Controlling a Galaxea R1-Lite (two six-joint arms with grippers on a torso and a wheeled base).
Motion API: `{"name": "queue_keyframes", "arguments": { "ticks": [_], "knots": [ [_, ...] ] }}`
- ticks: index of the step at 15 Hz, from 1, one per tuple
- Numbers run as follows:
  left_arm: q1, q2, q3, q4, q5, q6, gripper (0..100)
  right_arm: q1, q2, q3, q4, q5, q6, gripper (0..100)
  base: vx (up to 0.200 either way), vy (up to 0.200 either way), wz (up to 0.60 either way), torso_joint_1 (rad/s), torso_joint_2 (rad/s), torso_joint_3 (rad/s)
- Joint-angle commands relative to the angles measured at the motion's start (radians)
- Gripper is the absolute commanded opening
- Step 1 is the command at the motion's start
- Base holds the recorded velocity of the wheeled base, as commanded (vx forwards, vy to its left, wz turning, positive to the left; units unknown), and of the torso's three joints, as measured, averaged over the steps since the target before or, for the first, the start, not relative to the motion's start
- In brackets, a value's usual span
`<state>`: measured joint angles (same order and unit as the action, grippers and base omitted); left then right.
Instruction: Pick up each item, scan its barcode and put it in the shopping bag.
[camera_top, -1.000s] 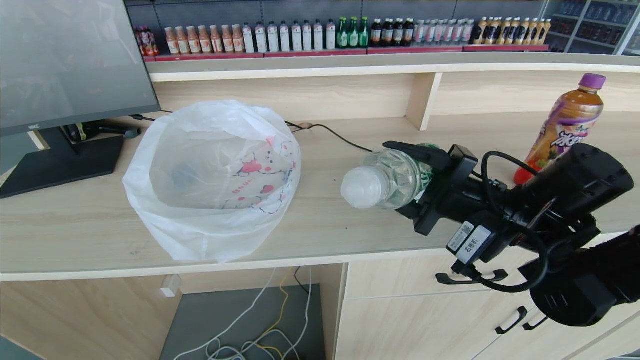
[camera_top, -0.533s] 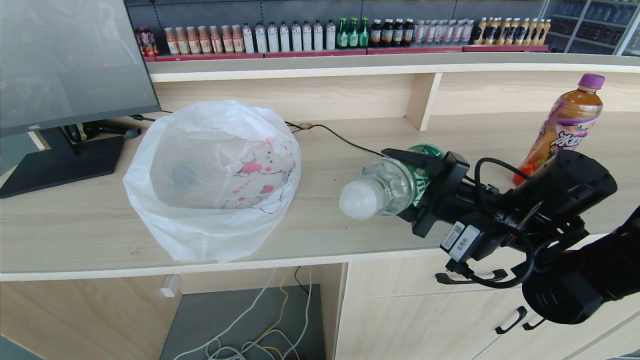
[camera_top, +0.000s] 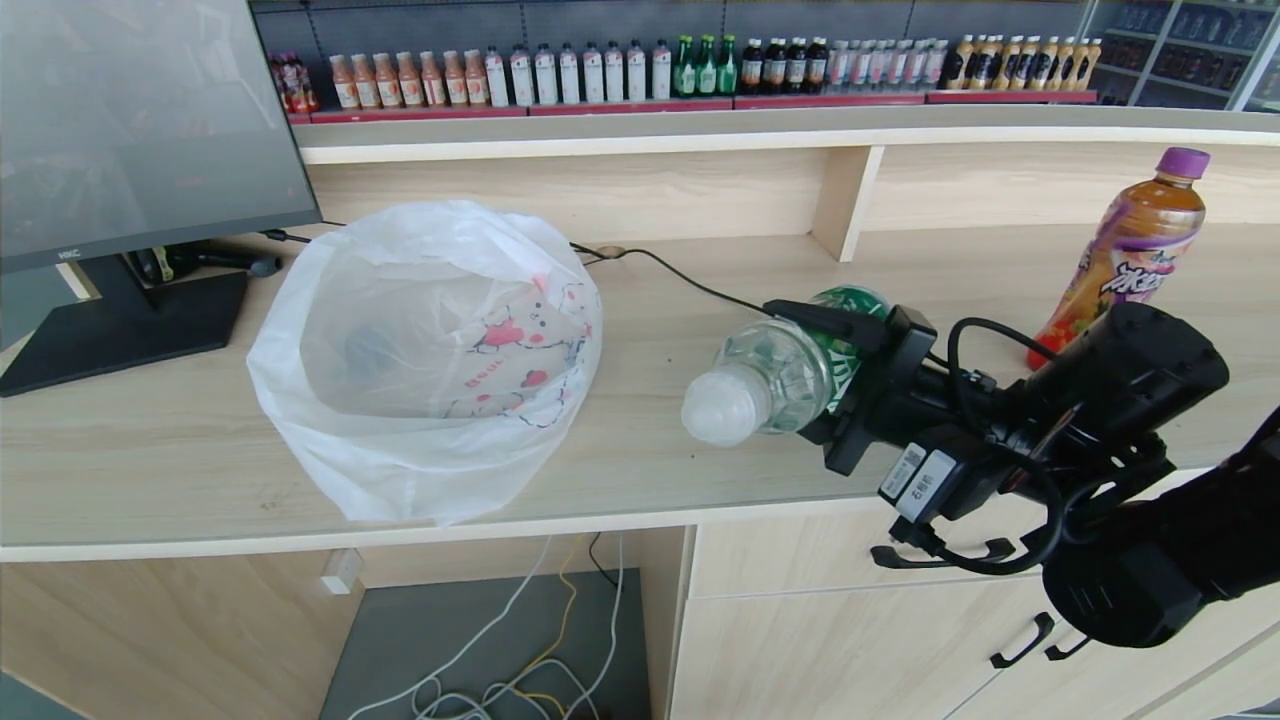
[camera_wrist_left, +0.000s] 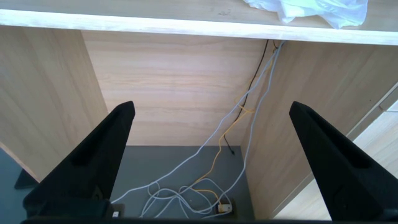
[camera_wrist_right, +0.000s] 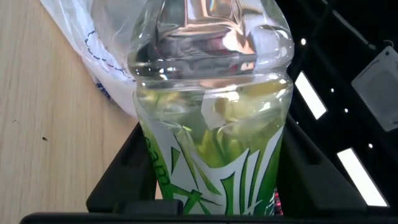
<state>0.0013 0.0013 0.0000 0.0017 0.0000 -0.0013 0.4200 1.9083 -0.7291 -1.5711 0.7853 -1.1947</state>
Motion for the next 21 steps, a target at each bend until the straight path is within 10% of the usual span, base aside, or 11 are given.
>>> {"name": "queue_keyframes", "arguments": {
  "ticks": [1, 21],
  "knots": [
    [0.000, 0.000, 0.000, 0.000, 0.000, 0.000, 100, 0.000, -0.002, 0.004, 0.000, 0.002, -0.002, 0, 0.000, 0.000, 0.00, 0.000, 0.00, 0.000],
    [0.000, 0.000, 0.000, 0.000, 0.000, 0.000, 100, 0.005, -0.209, 0.013, 0.000, -0.070, 0.156, 0, 0.000, 0.000, 0.00, 0.000, 0.00, 0.000]
  ]
}}
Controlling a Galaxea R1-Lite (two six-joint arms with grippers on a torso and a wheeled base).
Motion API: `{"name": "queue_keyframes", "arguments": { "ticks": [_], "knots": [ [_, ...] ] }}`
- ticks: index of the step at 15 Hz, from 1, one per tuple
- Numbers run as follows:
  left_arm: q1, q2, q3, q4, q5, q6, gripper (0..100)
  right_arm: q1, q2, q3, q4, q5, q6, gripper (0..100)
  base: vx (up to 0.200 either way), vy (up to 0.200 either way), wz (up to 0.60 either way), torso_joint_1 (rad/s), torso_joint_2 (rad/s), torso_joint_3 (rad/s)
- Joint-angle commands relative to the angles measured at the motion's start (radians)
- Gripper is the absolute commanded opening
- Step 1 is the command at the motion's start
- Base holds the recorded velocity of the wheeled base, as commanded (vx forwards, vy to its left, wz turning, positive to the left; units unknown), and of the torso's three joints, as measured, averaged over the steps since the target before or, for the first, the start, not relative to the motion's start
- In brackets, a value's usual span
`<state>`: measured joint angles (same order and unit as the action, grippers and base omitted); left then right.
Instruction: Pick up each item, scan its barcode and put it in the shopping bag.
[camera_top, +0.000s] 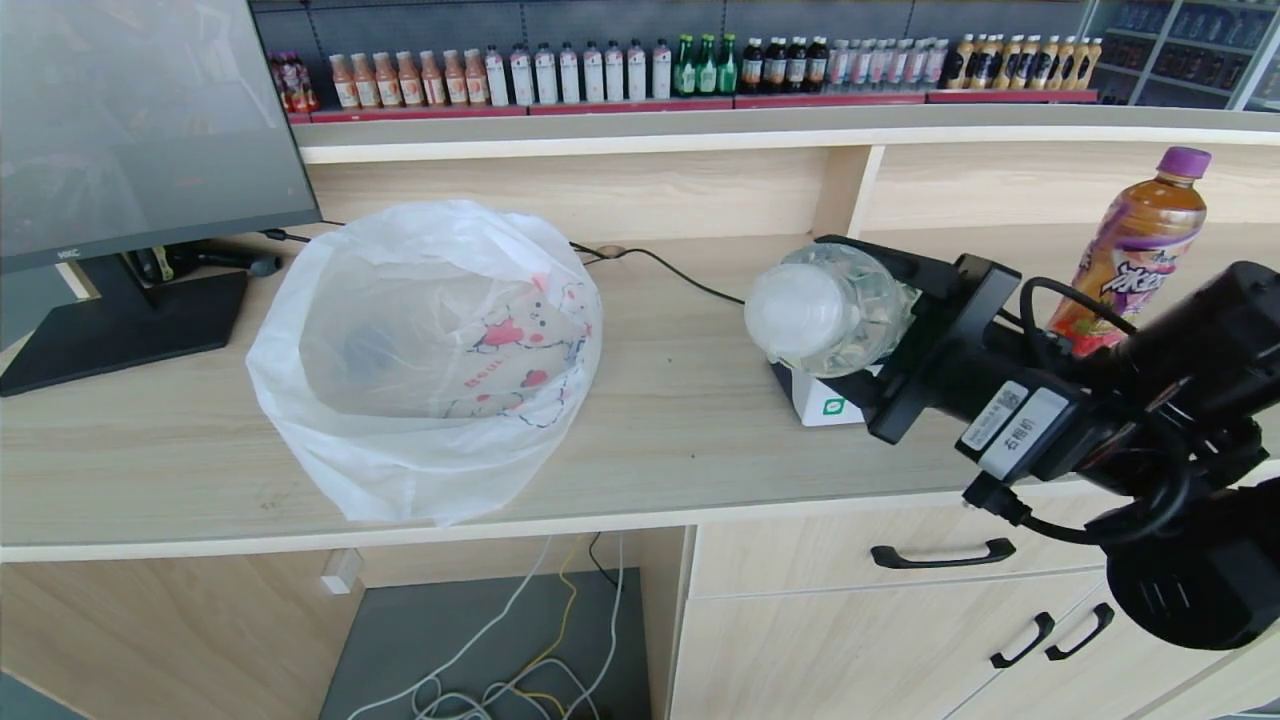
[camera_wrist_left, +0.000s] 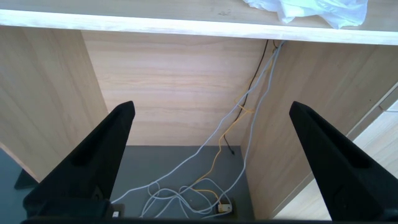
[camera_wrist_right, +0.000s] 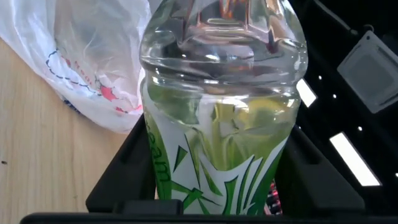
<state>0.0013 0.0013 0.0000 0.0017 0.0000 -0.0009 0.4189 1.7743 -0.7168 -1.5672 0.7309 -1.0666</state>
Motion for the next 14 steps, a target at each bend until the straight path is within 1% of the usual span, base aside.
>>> {"name": "queue_keyframes", "arguments": {
  "ticks": [1, 3, 4, 5, 6, 7, 8, 9, 10, 11, 12, 13, 14],
  "knots": [
    [-0.001, 0.000, 0.000, 0.000, 0.000, -0.001, 100, 0.009, -0.107, 0.004, -0.004, -0.041, 0.068, 0, 0.000, 0.000, 0.00, 0.000, 0.00, 0.000],
    [0.000, 0.000, 0.000, 0.000, 0.000, -0.001, 100, 0.021, -0.145, 0.028, -0.004, -0.096, 0.152, 0, 0.000, 0.000, 0.00, 0.000, 0.00, 0.000],
    [0.000, 0.000, 0.000, 0.000, 0.000, -0.001, 100, 0.037, -0.168, 0.036, -0.004, -0.126, 0.175, 0, 0.000, 0.000, 0.00, 0.000, 0.00, 0.000],
    [0.000, 0.000, 0.000, 0.000, 0.000, -0.001, 100, 0.037, -0.168, 0.036, -0.004, -0.126, 0.175, 0, 0.000, 0.000, 0.00, 0.000, 0.00, 0.000],
    [0.000, 0.000, 0.000, 0.000, 0.000, -0.001, 100, 0.070, -0.226, 0.042, -0.004, -0.237, 0.246, 0, 0.000, 0.000, 0.00, 0.000, 0.00, 0.000],
    [0.000, 0.000, 0.000, 0.000, 0.000, -0.001, 100, 0.083, -0.263, 0.042, -0.004, -0.298, 0.300, 0, 0.000, 0.000, 0.00, 0.000, 0.00, 0.000],
    [0.000, 0.000, 0.000, 0.000, 0.000, -0.001, 100, 0.087, -0.279, 0.042, -0.004, -0.330, 0.333, 0, 0.000, 0.000, 0.00, 0.000, 0.00, 0.000],
    [0.000, 0.000, 0.000, 0.000, 0.000, -0.001, 100, 0.093, -0.317, 0.042, -0.004, -0.398, 0.413, 0, 0.000, 0.000, 0.00, 0.000, 0.00, 0.000],
    [0.000, 0.000, 0.000, 0.000, 0.000, -0.001, 100, 0.093, -0.331, 0.043, -0.004, -0.418, 0.436, 0, 0.000, 0.000, 0.00, 0.000, 0.00, 0.000],
    [0.000, 0.000, 0.000, 0.000, 0.000, -0.001, 100, 0.116, -0.360, 0.062, 0.009, -0.458, 0.505, 0, 0.000, 0.000, 0.00, 0.000, 0.00, 0.000],
    [0.000, 0.000, 0.000, 0.000, 0.000, -0.001, 100, 0.127, -0.394, 0.077, 0.046, -0.496, 0.551, 0, 0.000, 0.000, 0.00, 0.000, 0.00, 0.000],
    [0.000, 0.000, 0.000, 0.000, 0.000, -0.001, 100, 0.127, -0.394, 0.077, 0.046, -0.496, 0.551, 0, 0.000, 0.000, 0.00, 0.000, 0.00, 0.000],
    [0.000, 0.000, 0.000, 0.000, 0.000, -0.001, 100, 0.127, -0.484, 0.105, 0.168, -0.548, 0.683, 0, 0.000, 0.000, 0.00, 0.000, 0.00, 0.000]
  ]
}}
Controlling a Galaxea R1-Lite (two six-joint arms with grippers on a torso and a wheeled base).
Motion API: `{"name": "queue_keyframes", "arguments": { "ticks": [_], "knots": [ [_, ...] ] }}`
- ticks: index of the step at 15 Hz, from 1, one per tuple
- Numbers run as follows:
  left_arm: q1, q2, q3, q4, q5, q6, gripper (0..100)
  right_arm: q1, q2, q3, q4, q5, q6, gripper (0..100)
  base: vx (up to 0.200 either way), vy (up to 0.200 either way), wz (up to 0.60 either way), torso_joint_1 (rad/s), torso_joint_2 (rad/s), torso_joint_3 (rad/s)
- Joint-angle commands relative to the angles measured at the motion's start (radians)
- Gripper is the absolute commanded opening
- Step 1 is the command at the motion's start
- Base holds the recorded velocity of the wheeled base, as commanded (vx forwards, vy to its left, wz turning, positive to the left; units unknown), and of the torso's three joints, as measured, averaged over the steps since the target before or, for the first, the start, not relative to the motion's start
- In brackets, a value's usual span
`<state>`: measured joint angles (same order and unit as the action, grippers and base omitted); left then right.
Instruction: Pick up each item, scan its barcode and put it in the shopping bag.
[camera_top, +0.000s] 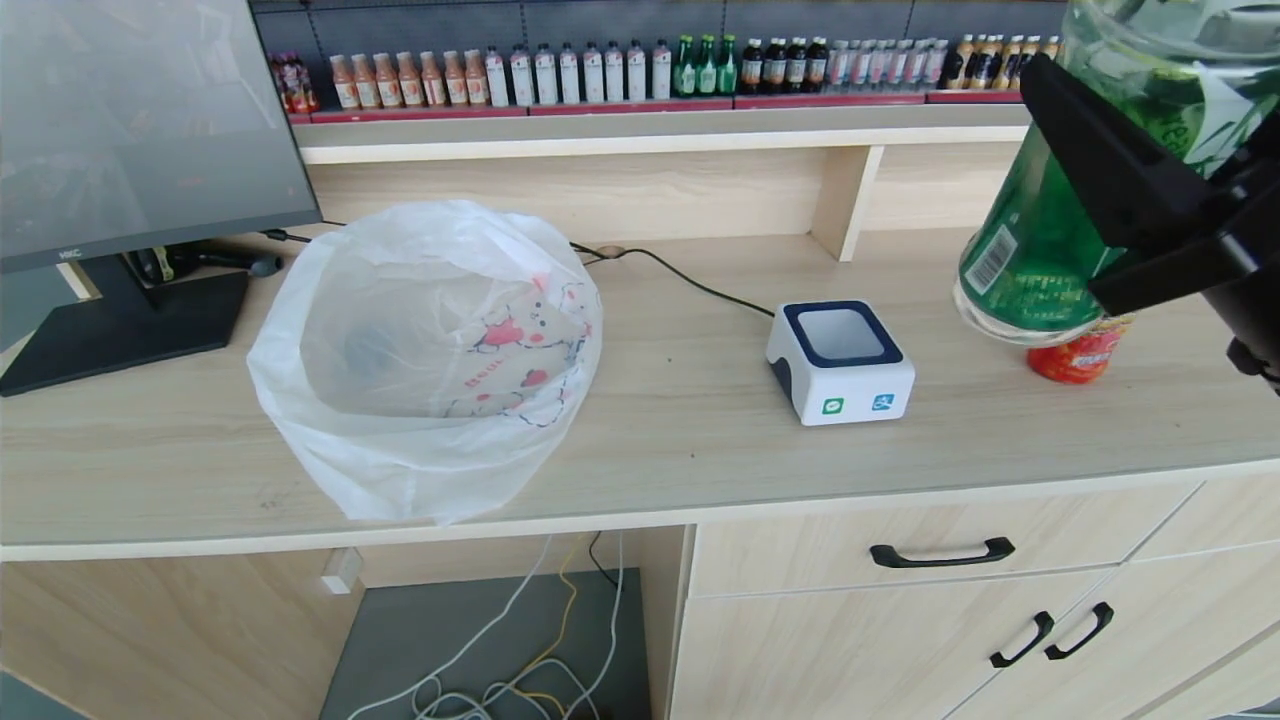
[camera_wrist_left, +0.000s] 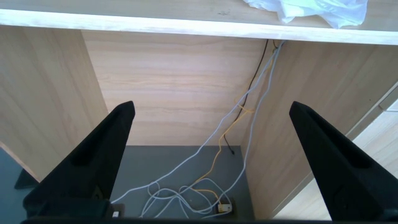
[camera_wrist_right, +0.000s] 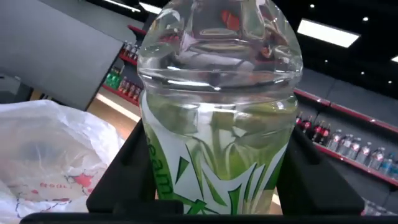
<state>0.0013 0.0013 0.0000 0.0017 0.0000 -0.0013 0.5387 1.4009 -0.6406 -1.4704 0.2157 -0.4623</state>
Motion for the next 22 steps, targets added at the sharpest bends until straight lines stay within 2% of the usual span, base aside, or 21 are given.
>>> {"name": "queue_keyframes", "arguments": {
  "ticks": [1, 2, 3, 4, 6, 8, 12, 15, 22],
  "knots": [
    [0.000, 0.000, 0.000, 0.000, 0.000, 0.000, 100, 0.007, -0.118, 0.030, 0.082, -0.036, 0.090, 0, 0.000, 0.000, 0.00, 0.000, 0.00, 0.000],
    [0.000, 0.000, 0.000, 0.000, 0.000, 0.000, 100, 0.001, -0.221, 0.047, 0.266, -0.111, 0.200, 0, 0.000, 0.000, 0.00, 0.000, 0.00, 0.000],
    [-0.001, 0.000, 0.000, 0.000, 0.000, 0.003, 100, 0.001, -0.240, 0.047, 0.302, -0.133, 0.220, 0, 0.000, 0.000, 0.00, 0.000, 0.00, 0.000],
    [-0.001, 0.000, 0.000, 0.000, 0.000, 0.003, 100, 0.001, -0.312, 0.055, 0.440, -0.216, 0.277, 0, 0.000, 0.000, 0.00, 0.000, 0.00, 0.000],
    [0.000, 0.000, 0.000, 0.000, 0.000, 0.001, 100, 0.001, -0.350, 0.009, 0.584, -0.343, 0.358, 0, 0.000, 0.000, 0.00, 0.000, 0.00, 0.000],
    [-0.001, 0.000, 0.000, 0.000, 0.000, 0.000, 100, 0.000, -0.304, 0.016, 0.538, -0.412, 0.393, 0, 0.000, 0.000, 0.00, 0.000, 0.00, 0.000],
    [0.000, 0.000, 0.000, 0.000, 0.000, -0.003, 100, -0.006, -0.244, 0.098, 0.453, -0.406, 0.404, 0, 0.000, 0.000, 0.00, 0.000, 0.00, 0.000],
    [0.000, 0.000, 0.000, 0.000, 0.000, -0.002, 100, -0.005, -0.214, 0.047, 0.453, -0.407, 0.502, 0, 0.000, 0.000, 0.00, 0.000, 0.00, 0.000],
    [0.000, 0.000, 0.000, 0.000, 0.000, -0.003, 100, -0.006, -0.177, 0.035, 0.415, -0.345, 0.531, 0, 0.000, 0.200, 0.00, 0.002, 0.00, 0.003]
  ]
}}
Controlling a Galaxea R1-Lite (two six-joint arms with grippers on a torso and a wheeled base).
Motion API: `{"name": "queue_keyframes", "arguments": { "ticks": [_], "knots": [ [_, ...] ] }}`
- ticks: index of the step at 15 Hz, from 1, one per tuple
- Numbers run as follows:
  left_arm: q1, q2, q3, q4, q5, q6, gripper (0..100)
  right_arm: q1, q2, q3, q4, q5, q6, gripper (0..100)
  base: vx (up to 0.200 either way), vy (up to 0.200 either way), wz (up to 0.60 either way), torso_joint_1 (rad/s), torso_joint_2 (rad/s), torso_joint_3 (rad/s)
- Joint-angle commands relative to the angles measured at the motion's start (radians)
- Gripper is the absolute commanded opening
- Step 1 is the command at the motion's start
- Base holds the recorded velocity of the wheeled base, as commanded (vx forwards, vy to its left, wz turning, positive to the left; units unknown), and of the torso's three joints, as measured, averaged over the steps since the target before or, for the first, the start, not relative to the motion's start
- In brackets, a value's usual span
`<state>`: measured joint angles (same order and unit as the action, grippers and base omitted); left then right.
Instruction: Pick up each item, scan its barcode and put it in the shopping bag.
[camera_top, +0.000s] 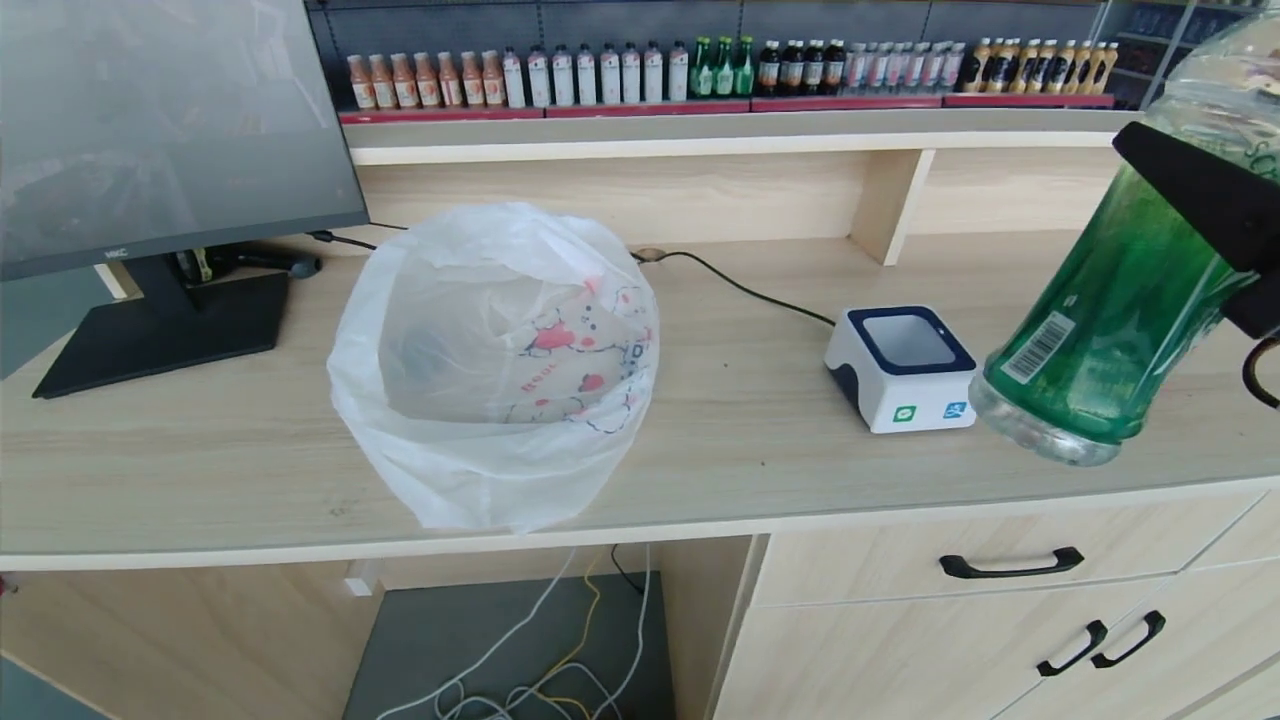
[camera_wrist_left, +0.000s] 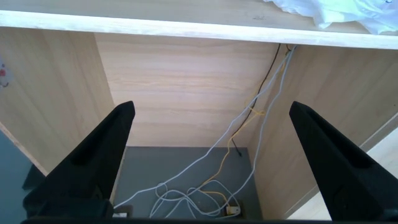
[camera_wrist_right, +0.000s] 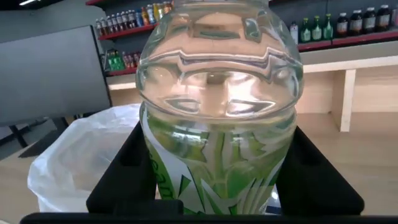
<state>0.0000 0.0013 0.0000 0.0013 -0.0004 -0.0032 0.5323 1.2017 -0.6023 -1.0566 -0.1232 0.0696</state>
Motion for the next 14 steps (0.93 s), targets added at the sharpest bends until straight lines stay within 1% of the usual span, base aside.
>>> {"name": "queue_keyframes", "arguments": {
  "ticks": [1, 4, 8, 10, 13, 14],
  "knots": [
    [0.002, 0.000, 0.000, 0.000, 0.000, -0.003, 100, 0.000, 0.027, -0.004, -0.005, 0.019, -0.002, 0, 0.000, 0.200, 0.00, -0.002, 0.00, 0.002],
    [0.002, 0.000, 0.000, 0.000, 0.000, -0.003, 100, 0.005, 0.025, -0.004, -0.014, 0.073, -0.002, 0, 0.000, 0.200, 0.00, 0.005, 0.01, 0.005],
    [0.002, 0.000, 0.000, 0.000, 0.000, -0.001, 100, 0.005, 0.075, -0.042, -0.023, 0.097, -0.002, 0, 0.000, 0.200, 0.00, 0.002, 0.00, 0.002],
    [0.000, 0.000, 0.000, 0.000, 0.000, 0.005, 100, 0.020, 0.090, -0.060, -0.023, 0.097, -0.002, 0, 0.000, 0.000, 0.00, 0.000, 0.00, 0.000],
    [0.000, 0.000, 0.000, 0.000, 0.000, 0.005, 100, 0.023, 0.137, -0.097, -0.025, 0.099, -0.001, 0, 0.000, 0.000, 0.00, 0.000, 0.00, 0.000],
    [0.000, 0.000, 0.000, 0.000, 0.000, 0.003, 100, 0.024, 0.177, -0.134, -0.025, 0.109, -0.001, 0, 0.000, 0.000, 0.00, 0.000, 0.00, 0.000]
  ]
}}
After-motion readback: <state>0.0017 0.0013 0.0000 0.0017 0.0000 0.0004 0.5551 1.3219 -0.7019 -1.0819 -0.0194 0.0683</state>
